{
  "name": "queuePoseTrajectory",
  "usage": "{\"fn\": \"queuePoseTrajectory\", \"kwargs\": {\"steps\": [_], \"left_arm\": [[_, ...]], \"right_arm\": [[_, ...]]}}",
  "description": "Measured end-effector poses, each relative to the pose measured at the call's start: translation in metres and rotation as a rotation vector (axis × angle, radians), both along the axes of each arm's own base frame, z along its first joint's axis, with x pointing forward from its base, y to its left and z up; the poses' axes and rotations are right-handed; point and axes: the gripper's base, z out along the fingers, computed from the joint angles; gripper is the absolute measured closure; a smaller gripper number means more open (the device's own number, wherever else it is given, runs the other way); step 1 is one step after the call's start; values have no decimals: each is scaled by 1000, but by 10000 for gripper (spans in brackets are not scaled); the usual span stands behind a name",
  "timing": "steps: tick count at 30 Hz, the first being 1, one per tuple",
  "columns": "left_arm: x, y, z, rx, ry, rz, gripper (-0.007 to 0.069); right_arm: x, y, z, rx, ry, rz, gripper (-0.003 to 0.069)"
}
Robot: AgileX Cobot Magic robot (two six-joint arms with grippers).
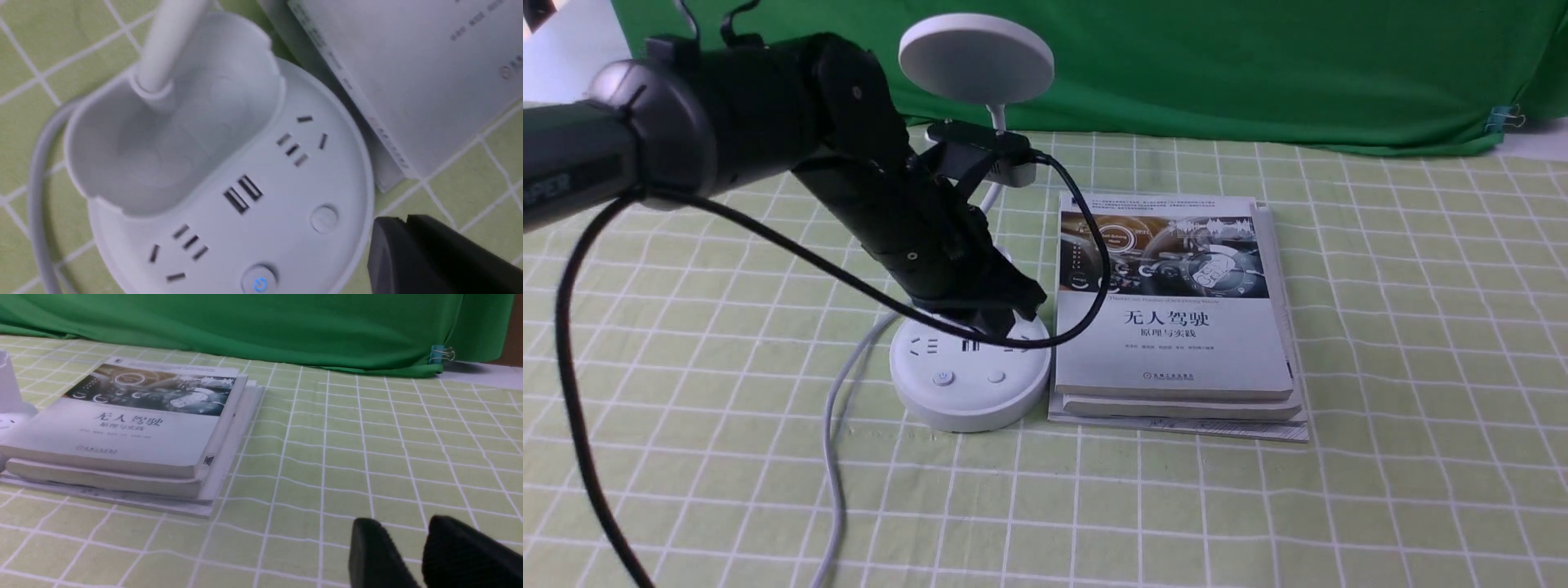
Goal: Turn on the table lamp on the green coffee tablecloth with your hand.
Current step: 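Press the power button on the lamp base to turn the lamp on with the left gripper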
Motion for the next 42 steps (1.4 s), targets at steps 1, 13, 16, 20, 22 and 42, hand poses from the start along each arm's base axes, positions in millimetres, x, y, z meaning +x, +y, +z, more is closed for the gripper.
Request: {"fn": "queuePoseTrajectory", "kwargs": {"steps": [1,13,16,20,22,42], "left_arm": [[2,0,-3,11,-5,-1,616],[-3,-23,-24,167,-33,-48,617],[-7,-29,-28,203,-21,-41,617],[-5,-29,-35,214,-13,-37,617],[-3,-29,-37,214,-22,-35,617],[2,-31,-49,229,-29,-36,617]], "right_arm": [[0,0,0,0,0,0,414],[0,0,0,0,0,0,414],[0,0,0,0,0,0,414],[0,0,0,0,0,0,414],[0,0,0,0,0,0,414],[0,0,0,0,0,0,414]]}}
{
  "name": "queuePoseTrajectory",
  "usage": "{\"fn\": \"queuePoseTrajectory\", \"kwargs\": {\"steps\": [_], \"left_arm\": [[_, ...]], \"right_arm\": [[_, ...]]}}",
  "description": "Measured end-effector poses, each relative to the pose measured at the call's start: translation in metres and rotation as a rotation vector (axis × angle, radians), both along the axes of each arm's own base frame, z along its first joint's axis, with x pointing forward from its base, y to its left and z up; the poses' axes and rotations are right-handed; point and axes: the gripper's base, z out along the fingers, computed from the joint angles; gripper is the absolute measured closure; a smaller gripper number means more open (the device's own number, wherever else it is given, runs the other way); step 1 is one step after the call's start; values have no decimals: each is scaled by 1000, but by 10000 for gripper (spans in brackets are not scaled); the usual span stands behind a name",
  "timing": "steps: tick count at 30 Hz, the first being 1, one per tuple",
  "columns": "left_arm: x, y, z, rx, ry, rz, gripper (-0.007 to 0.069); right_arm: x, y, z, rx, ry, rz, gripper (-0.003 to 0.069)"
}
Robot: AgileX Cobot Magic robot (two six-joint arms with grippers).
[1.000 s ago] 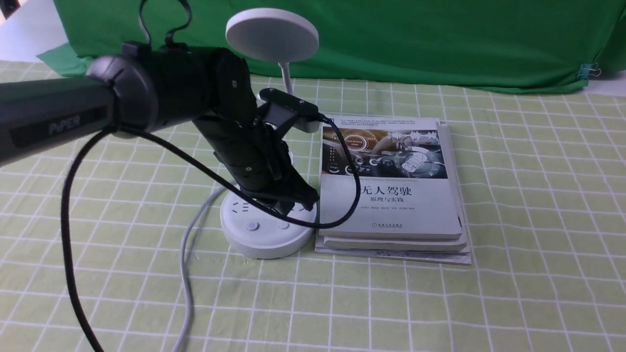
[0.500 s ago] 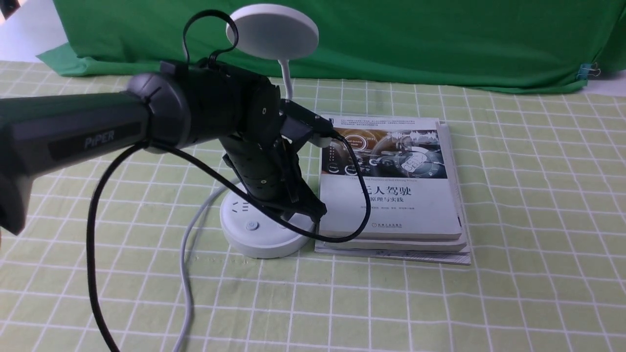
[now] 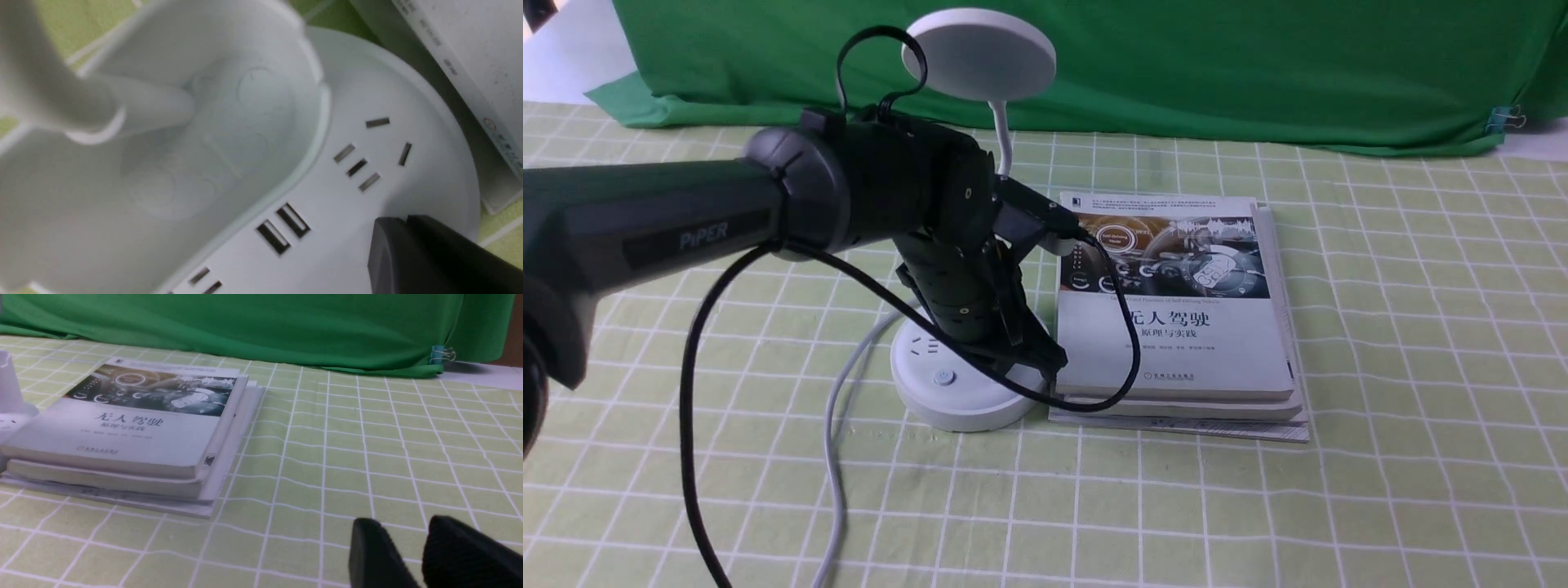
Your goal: Turn on the table lamp on the green coffee tablecloth with your hand.
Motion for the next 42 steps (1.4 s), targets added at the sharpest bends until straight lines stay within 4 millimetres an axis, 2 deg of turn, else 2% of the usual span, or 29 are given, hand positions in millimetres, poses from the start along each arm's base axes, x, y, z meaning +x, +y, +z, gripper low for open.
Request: {"fn": "queuePoseTrajectory", "kwargs": {"steps": [10,14,20,29,33,34,36,37,38,39,42], "left_arm": [[2,-1,0,-3,-1,1,617],[-1,0,8,-8,-13,-1,617],[-7,4,42,-46,-89,-4,617],[-31,16,75,-37,-73,-11,617],[-68,36,96,-49,-90,-6,617],[-69,37,99,-53,-98,-6,617],[-100,54,108,-68,-110,15,617],[-101,54,105,-64,-101,15,617],[-120,65,108,-80,-113,36,617],[-127,69,113,-91,-127,42,617],[-177,96,114,-153,-175,113,617]], "right_arm": [[0,0,0,0,0,0,414],[0,0,0,0,0,0,414],[0,0,0,0,0,0,414],[0,0,0,0,0,0,414],[0,0,0,0,0,0,414],[0,0,0,0,0,0,414],[0,0,0,0,0,0,414],[0,0,0,0,0,0,414],[0,0,0,0,0,0,414],[0,0,0,0,0,0,414],[0,0,0,0,0,0,414]]}}
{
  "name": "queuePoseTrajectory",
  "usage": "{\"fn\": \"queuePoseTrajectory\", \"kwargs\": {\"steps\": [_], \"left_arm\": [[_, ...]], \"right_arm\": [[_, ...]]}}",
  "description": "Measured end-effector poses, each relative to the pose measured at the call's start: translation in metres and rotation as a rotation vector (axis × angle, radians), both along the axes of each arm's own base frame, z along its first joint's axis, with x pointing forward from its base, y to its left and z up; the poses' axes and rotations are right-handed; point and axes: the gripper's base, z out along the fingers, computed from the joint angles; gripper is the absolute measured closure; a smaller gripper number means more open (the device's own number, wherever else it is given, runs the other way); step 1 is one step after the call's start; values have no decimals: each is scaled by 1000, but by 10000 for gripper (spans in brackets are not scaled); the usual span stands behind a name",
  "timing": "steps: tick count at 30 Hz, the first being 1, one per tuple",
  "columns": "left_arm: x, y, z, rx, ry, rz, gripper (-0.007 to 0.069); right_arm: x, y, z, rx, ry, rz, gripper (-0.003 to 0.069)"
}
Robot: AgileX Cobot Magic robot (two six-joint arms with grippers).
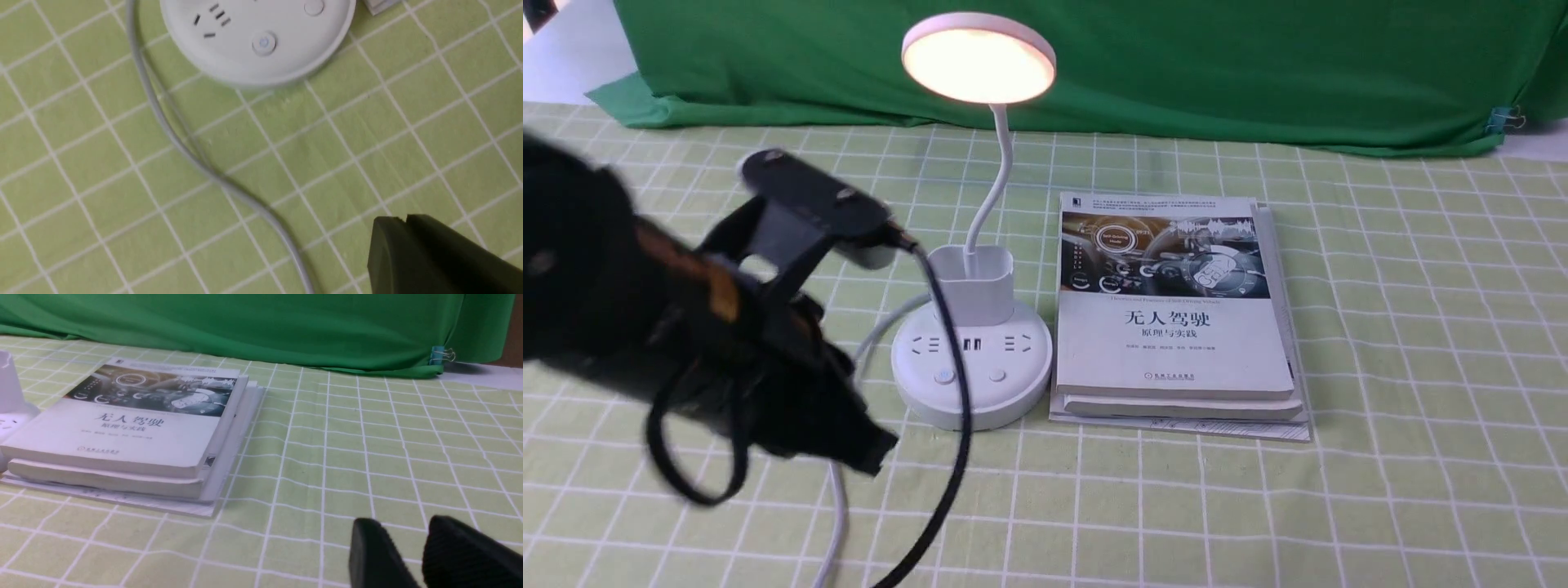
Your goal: Turn on the table lamp on the green coffee tablecloth with your hand.
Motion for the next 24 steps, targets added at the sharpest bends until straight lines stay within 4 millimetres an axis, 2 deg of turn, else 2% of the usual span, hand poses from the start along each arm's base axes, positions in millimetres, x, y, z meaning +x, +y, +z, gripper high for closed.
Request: {"fn": "queuePoseTrajectory", "kwargs": {"steps": [5,11,15,18,24], "left_arm": [[-62,35,-3,-149,-122,111,617],[-113,63,-7,-348,-395,136,617],[-134,75,-6,-434,-541,132,617],[-143,80,-6,-450,-592,128,617],[-144,82,-4,-462,-627,127,617]], "right_arm": [[0,0,0,0,0,0,414],[0,0,0,0,0,0,414],[0,0,0,0,0,0,414],[0,0,0,0,0,0,414],[0,0,0,0,0,0,414]]}}
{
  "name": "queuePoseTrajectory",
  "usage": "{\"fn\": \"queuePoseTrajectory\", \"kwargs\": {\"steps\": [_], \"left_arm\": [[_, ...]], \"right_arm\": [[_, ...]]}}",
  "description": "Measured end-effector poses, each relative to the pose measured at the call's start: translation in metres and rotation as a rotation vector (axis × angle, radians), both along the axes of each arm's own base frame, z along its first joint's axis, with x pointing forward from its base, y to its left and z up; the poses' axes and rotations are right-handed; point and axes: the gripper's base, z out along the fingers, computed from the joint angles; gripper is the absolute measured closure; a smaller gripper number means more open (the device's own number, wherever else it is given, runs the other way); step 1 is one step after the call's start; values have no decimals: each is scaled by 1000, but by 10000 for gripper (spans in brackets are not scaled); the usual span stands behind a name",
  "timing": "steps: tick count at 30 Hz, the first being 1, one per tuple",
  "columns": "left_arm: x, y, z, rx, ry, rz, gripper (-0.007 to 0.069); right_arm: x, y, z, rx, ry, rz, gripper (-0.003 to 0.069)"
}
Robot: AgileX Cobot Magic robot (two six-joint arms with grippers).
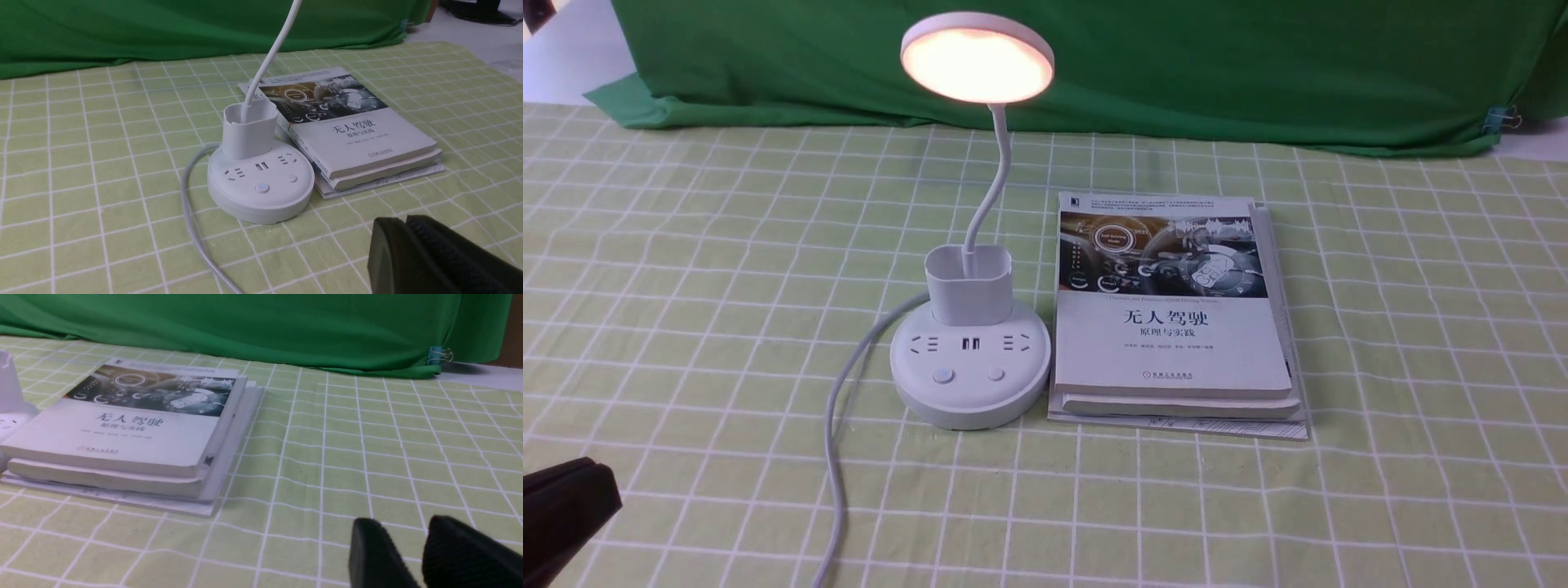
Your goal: Turn on the table lamp on the green coffee tablecloth with your hand.
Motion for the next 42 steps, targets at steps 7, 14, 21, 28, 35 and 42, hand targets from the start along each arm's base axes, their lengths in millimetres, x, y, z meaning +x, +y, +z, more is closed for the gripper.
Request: {"fn": "queuePoseTrajectory", "kwargs": {"steps": [7,14,21,28,35,42], "left_arm": [[0,0,1,1,-14,3,617],[4,2,3,64,-110,22,617],[14,-1,-36,134,-462,73,617],[12,20,-82,139,-409,404,617],[11,21,-111,194,-97,406,617],[10,18,-114,251,-93,312,617]], "right_arm": [[0,0,0,0,0,0,414],[0,0,0,0,0,0,414],[0,0,0,0,0,0,414],[0,0,0,0,0,0,414],[0,0,0,1,0,0,414],[0,0,0,1,0,0,414]]}}
